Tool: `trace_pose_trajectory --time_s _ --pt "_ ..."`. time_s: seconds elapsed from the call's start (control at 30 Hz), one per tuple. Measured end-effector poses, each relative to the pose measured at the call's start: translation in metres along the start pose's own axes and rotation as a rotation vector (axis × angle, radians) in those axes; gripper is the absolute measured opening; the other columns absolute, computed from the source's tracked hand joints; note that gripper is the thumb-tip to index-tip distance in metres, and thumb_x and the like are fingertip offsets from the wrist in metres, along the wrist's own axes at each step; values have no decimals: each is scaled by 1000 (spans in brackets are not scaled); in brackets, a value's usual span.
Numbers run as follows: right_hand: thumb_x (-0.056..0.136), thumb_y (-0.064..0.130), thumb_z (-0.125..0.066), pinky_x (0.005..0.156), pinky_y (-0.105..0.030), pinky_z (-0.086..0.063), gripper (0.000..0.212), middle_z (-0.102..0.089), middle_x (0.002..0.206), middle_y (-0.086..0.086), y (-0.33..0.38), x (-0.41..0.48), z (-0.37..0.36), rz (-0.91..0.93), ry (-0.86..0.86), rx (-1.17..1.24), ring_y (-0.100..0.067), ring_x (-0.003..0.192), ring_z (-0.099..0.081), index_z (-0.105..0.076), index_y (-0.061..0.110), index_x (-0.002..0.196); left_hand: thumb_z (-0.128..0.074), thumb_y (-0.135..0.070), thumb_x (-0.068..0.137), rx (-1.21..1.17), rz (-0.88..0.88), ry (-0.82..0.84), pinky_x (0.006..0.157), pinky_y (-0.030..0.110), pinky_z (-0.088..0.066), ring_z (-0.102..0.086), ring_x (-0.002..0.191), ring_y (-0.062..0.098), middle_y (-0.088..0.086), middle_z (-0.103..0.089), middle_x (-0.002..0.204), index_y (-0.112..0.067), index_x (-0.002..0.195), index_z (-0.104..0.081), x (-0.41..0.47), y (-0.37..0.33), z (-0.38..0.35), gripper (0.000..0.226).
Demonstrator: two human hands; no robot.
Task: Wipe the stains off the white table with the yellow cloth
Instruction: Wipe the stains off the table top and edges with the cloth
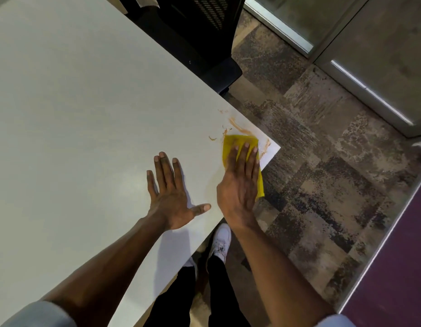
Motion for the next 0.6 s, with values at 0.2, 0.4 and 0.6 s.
trace_pose_trajectory --time_s 0.2,0.4,0.6 --pt "101 19 2 131 -57 -28 70 8 179 -16 11 -87 -24 -29 96 62 -41 166 11 -3 11 170 -22 -111 66 -25 -33 2 125 67 24 53 152 39 22 56 162 -7 157 45 0 1 -1 153" --pt "109 9 -32 118 -62 -45 67 8 180 -17 -3 -26 -9 -221 106 49 -44 165 11 -4 11 170 -17 -112 65 -10 -27 10 127 69 21 51 153 40 24 56 161 -6 155 46 1 2 -1 152" --pt "110 26 -27 129 -57 -28 70 14 177 -21 17 -75 -21 -203 134 0 -46 165 11 7 10 169 -10 -111 66 -22 -49 22 127 70 21 52 151 43 28 57 158 -2 156 44 -1 -1 0 151"
Point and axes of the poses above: each hand's wrist, its own x-axis towards the middle knuckle, its own z-axis out of the back of the hand, y = z × x, the point moved 9 cm from there along x, towards the middle knuckle
